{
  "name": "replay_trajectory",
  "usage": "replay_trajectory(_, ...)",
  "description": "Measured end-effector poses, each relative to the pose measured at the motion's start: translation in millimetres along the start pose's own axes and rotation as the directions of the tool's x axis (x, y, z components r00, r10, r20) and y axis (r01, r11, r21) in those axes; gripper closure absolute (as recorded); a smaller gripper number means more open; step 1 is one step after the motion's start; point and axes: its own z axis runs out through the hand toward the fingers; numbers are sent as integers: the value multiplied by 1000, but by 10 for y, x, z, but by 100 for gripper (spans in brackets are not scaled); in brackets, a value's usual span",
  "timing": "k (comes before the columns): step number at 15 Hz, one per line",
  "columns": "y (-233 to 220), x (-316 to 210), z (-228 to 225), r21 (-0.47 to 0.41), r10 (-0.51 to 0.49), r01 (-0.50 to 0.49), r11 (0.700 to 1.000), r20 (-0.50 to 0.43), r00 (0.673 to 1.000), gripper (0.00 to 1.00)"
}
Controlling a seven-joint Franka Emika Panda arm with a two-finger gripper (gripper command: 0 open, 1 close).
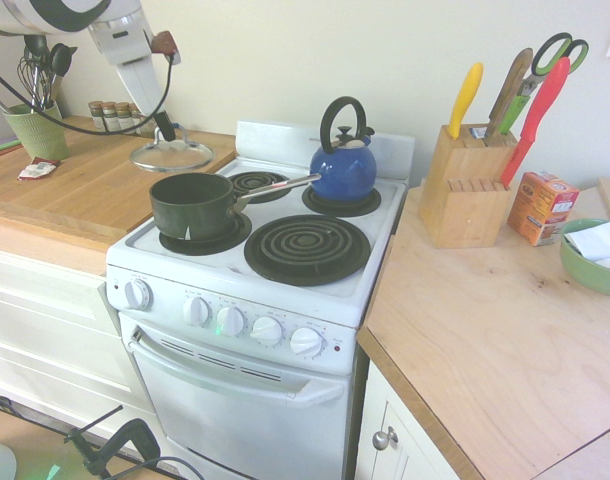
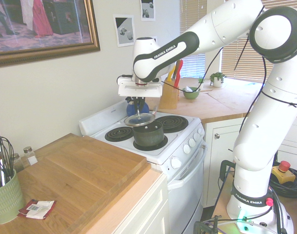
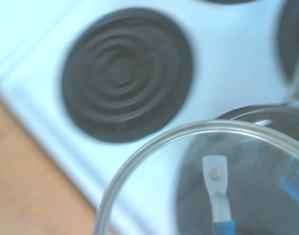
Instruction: Cover the lid of the pot
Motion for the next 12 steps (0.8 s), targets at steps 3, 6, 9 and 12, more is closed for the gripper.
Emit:
replay_trajectory(3, 94, 219, 132, 1, 21, -21, 1000, -6, 1000, 100)
replay_trajectory(6, 152, 294, 224, 5, 28, -28, 1000, -8, 1000, 100)
replay_trajectory(9, 151, 289, 281, 21, 25, -24, 999, -8, 1000, 100)
replay_trajectory(12, 143, 285, 370, 18, 22, -22, 1000, -9, 1000, 100)
